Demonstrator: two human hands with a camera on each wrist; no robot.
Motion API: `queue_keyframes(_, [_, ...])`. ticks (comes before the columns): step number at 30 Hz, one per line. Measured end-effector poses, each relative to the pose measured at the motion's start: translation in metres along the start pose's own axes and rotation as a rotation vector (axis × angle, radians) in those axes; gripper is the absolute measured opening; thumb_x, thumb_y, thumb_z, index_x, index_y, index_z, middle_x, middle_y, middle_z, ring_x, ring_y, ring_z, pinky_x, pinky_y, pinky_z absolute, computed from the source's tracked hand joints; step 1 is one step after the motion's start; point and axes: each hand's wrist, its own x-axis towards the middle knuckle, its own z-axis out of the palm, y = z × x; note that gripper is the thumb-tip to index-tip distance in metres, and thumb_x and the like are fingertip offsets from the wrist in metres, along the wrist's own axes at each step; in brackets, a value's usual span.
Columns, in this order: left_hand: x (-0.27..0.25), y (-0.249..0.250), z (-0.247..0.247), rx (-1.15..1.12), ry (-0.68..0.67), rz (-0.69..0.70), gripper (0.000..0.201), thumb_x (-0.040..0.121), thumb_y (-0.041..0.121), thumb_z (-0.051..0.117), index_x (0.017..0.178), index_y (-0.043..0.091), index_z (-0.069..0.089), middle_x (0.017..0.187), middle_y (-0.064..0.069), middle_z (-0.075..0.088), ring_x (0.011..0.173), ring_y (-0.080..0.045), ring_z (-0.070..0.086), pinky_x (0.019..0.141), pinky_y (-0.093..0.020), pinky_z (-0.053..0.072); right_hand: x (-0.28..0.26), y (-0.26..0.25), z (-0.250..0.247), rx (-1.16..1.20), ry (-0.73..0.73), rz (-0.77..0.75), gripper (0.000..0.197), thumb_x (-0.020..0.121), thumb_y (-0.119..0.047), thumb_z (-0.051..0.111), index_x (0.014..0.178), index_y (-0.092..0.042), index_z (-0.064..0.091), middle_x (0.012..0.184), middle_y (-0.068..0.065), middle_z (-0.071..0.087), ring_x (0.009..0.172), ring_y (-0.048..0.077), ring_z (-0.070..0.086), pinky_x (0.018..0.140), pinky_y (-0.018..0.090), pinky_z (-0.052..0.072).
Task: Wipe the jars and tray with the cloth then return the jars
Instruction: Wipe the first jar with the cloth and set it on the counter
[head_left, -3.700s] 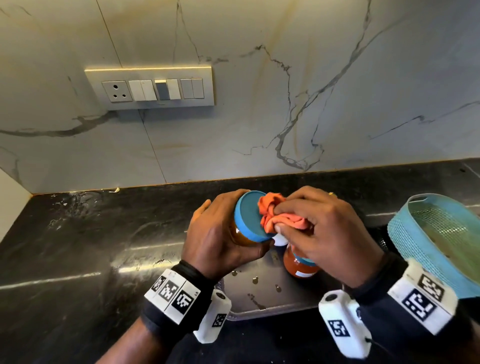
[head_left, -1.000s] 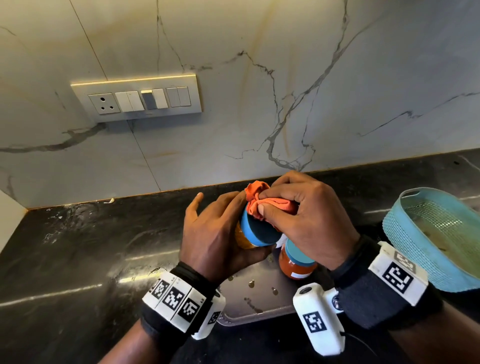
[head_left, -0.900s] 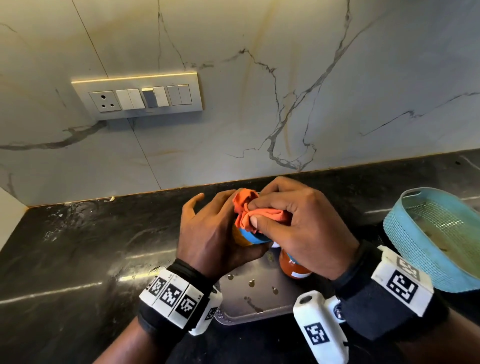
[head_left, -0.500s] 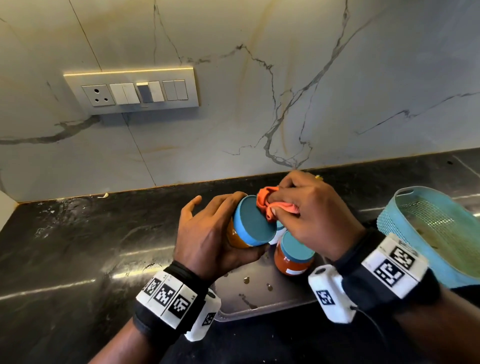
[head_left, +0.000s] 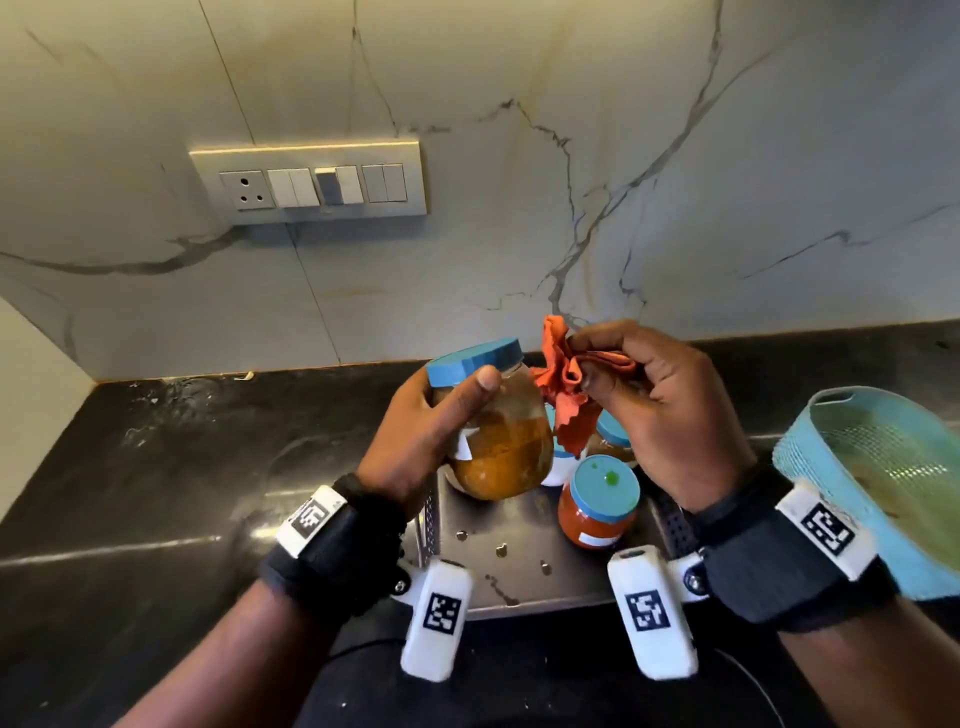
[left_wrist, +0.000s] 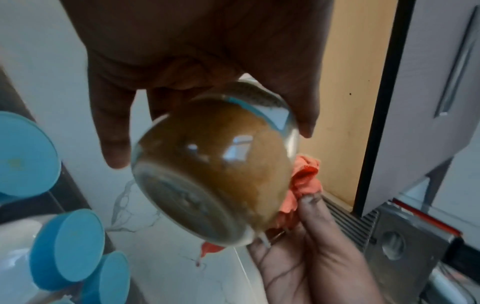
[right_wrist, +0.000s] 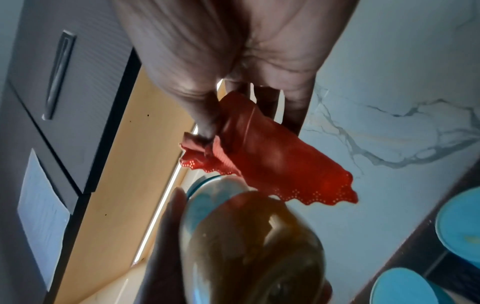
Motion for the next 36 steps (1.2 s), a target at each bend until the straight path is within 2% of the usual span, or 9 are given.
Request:
queue_keyframes(5, [-0.009,0.010,0.018,-0.138,-0.015,-0.140,0.057,0.095,0.053,0.060,0.125,0.006,0.068,0.124,-0.027,0.068,0.123,-0.047,0.060,0.108,-0.059,0.046,-0.018,0.006,0.015,0.122,-0.009,0.072,0.015,0.091,-0.009,0.066,0.106,-0.011,0.066,0.100,-0.006,0.074,0.097,0.006,0.070,0.088,0.023,0.056])
queue_keyframes(9, [-0.018,0.009,0.020,-0.194,-0.069,-0.312,0.060,0.087,0.053,0.059,0.133,0.015,0.064,0.127,-0.013,0.071,0.122,-0.040,0.063,0.106,-0.055,0.047,-0.024,0.012,0.009,0.135,0.060,0.089,0.018,0.094,-0.002,0.065,0.105,-0.017,0.067,0.097,-0.010,0.075,0.094,0.000,0.070,0.082,0.015,0.053])
queue_keyframes(13, [-0.024,0.005,0.021,-0.170,-0.106,-0.277,0.056,0.087,0.047,0.062,0.138,0.025,0.054,0.130,-0.008,0.069,0.120,-0.033,0.067,0.093,-0.055,0.058,-0.022,0.012,-0.004,0.066,0.065,0.002,0.023,0.091,-0.001,0.069,0.107,-0.017,0.070,0.101,-0.007,0.075,0.099,0.003,0.070,0.086,0.021,0.057])
queue_keyframes(18, [-0.025,0.010,0.047,-0.067,-0.066,-0.199,0.054,0.089,0.047,0.065,0.130,0.012,0.060,0.117,-0.010,0.074,0.106,-0.026,0.073,0.085,-0.051,0.062,-0.010,0.001,-0.013,-0.219,0.018,-0.291,0.018,0.089,-0.012,0.071,0.107,-0.012,0.074,0.106,0.002,0.069,0.103,0.011,0.065,0.092,0.024,0.053])
queue_keyframes(21, [-0.025,0.015,0.055,-0.118,-0.051,-0.151,0.035,0.099,0.035,0.058,0.122,0.009,0.064,0.103,-0.005,0.078,0.092,-0.016,0.075,0.074,-0.037,0.063,-0.020,-0.007,-0.022,-0.325,-0.072,-0.361,0.016,0.090,-0.017,0.069,0.104,-0.014,0.075,0.107,0.000,0.065,0.104,0.015,0.063,0.091,0.030,0.052])
queue_keyframes(26, [-0.025,0.012,0.055,-0.096,-0.008,-0.082,0.057,0.089,0.041,0.073,0.129,0.004,0.057,0.110,-0.011,0.076,0.097,-0.023,0.073,0.077,-0.034,0.058,-0.056,-0.004,-0.026,-0.541,-0.274,-0.604,0.013,0.095,-0.014,0.067,0.104,-0.011,0.075,0.111,0.005,0.064,0.102,0.020,0.059,0.086,0.037,0.055])
queue_keyframes(29, [-0.028,0.012,0.061,-0.085,-0.008,-0.093,0.048,0.086,0.040,0.069,0.123,0.011,0.060,0.105,-0.004,0.077,0.096,-0.022,0.074,0.077,-0.037,0.059,-0.030,0.001,-0.037,-0.461,-0.153,-0.515,0.015,0.096,-0.017,0.065,0.105,-0.011,0.074,0.108,0.005,0.066,0.101,0.018,0.062,0.090,0.034,0.053])
queue_keyframes(32, [-0.029,0.016,0.068,-0.097,-0.014,-0.066,0.053,0.086,0.038,0.065,0.127,0.005,0.058,0.108,-0.009,0.076,0.098,-0.024,0.074,0.077,-0.038,0.060,-0.014,0.001,-0.047,-0.349,-0.039,-0.395,0.018,0.090,-0.013,0.072,0.107,-0.009,0.074,0.107,0.004,0.067,0.101,0.016,0.064,0.088,0.035,0.054])
queue_keyframes(36, [-0.024,0.017,0.066,-0.170,0.035,-0.063,0.054,0.091,0.034,0.072,0.129,0.000,0.058,0.112,-0.018,0.074,0.094,-0.026,0.073,0.073,-0.037,0.062,-0.048,0.004,-0.039,-0.440,-0.158,-0.527,0.015,0.095,-0.016,0.067,0.106,-0.012,0.076,0.112,0.003,0.066,0.104,0.020,0.062,0.093,0.032,0.051])
